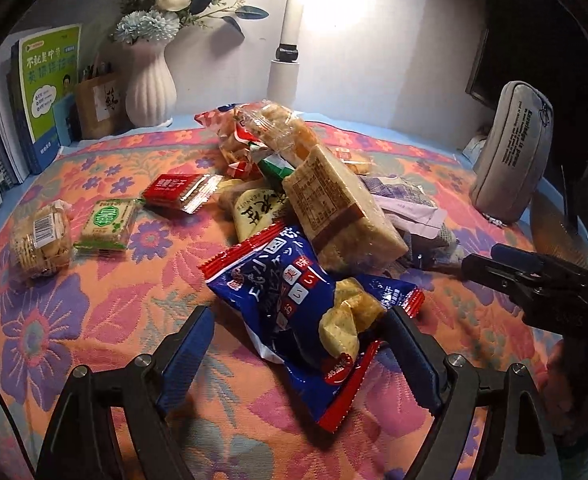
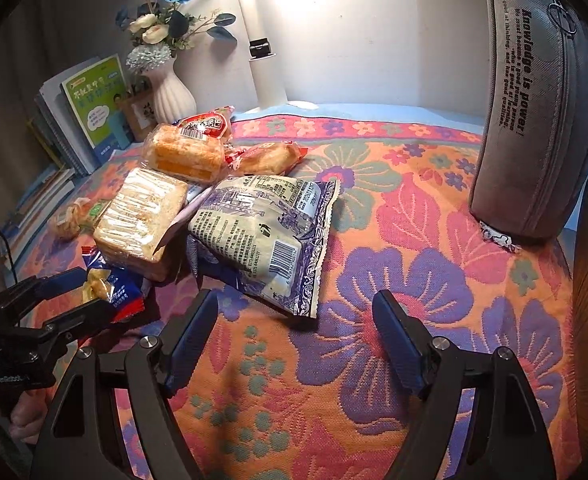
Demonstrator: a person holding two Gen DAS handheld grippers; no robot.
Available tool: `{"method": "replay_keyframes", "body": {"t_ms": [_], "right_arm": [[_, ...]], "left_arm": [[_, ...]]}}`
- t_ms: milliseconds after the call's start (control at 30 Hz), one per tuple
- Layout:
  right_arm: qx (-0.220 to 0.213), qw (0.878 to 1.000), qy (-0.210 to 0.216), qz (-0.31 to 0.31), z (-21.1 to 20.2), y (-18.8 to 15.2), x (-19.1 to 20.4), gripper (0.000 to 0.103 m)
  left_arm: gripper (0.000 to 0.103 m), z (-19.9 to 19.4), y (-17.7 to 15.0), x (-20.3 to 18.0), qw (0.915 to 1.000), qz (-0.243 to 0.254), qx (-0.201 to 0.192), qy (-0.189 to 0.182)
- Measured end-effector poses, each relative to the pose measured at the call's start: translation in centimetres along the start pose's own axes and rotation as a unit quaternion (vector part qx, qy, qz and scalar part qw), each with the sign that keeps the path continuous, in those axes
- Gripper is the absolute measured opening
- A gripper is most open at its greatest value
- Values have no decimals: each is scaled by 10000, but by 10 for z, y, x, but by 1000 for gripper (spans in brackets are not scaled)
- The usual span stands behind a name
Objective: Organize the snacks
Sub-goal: 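Return both grippers to the snack pile on the bed, then grasp the blue snack bag with the left gripper while the right grasps the wrapped toast stack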
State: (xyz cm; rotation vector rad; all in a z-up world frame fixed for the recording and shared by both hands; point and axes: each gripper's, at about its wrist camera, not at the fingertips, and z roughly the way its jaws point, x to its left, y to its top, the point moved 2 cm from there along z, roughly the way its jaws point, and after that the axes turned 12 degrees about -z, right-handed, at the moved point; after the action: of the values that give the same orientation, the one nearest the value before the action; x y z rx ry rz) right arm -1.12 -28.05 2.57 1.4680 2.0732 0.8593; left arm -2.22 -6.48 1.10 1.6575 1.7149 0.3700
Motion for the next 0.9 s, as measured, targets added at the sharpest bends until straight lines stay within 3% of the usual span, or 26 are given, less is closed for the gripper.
{"method": "replay_keyframes", "body": {"t_ms": [367, 567, 700, 867, 900], "right_arm": [[9, 10000, -6, 6, 0, 0, 0, 80], [12, 10000, -12, 10, 0, 0, 0, 80], [12, 10000, -2, 10, 0, 0, 0, 80], [1, 10000, 12, 12, 0, 0, 0, 80], [0, 10000, 12, 13, 0, 0, 1, 80]], "left_arm": [[88, -11, 11, 45, 9983, -349, -67, 463], [88, -14, 21, 40, 9959, -774, 91, -462], [83, 10, 23, 31, 9963, -772, 369, 53], [78, 25, 18, 32, 9938, -948, 566, -144], [69, 26, 17, 31, 9945, -889, 534, -129]]}}
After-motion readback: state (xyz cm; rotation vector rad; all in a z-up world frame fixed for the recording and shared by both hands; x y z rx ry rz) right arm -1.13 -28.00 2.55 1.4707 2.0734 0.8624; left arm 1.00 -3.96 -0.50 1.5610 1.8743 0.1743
